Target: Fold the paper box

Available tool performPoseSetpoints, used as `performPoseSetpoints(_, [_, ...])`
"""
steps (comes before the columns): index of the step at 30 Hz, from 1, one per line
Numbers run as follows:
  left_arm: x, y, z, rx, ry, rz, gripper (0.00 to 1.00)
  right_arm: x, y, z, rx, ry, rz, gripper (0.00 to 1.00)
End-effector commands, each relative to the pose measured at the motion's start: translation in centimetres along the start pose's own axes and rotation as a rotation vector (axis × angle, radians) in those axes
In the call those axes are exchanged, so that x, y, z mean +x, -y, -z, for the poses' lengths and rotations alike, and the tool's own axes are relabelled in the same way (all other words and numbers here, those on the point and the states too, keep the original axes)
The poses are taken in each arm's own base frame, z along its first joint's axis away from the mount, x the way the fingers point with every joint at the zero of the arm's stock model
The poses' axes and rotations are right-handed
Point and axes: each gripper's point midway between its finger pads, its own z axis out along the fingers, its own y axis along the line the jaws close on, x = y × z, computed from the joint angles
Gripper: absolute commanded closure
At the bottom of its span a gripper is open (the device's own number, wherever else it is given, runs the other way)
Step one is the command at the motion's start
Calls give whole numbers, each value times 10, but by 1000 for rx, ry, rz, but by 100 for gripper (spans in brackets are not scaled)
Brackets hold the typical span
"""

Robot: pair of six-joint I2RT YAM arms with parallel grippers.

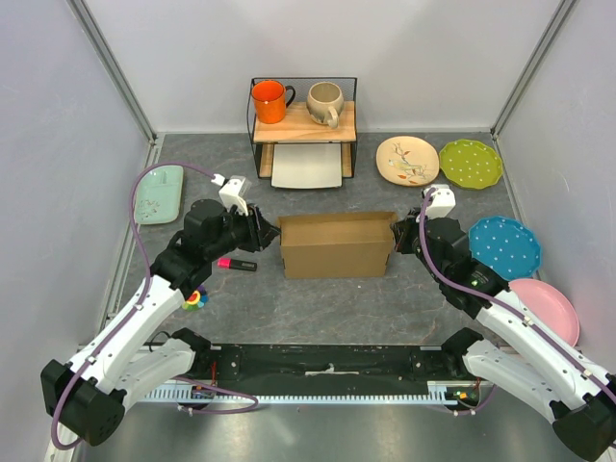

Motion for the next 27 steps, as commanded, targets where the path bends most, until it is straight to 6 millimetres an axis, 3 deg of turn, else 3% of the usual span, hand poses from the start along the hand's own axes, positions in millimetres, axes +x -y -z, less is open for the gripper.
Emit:
performPoseSetpoints(1, [-16,-4,7,-36,48,-78,61,47,16,3,57,-177,44,100])
performPoseSetpoints(9, [-12,-10,5,-55,33,-107,64,48,15,2,57,-180,46,100])
performPoseSetpoints(20, [-4,1,-2,11,-8,-100,70,50,14,0,59,-187,47,100])
performPoseSetpoints(22, [-1,2,-3,17,-18,-101,76,51,14,0,57,-189,48,100])
performPoseSetpoints(26, [-7,5,-1,12,4,-64,98,50,12,0,53,-186,42,100])
performPoseSetpoints(27, [-11,7,0,17,21,-53,98,50,12,0,51,-185,42,100])
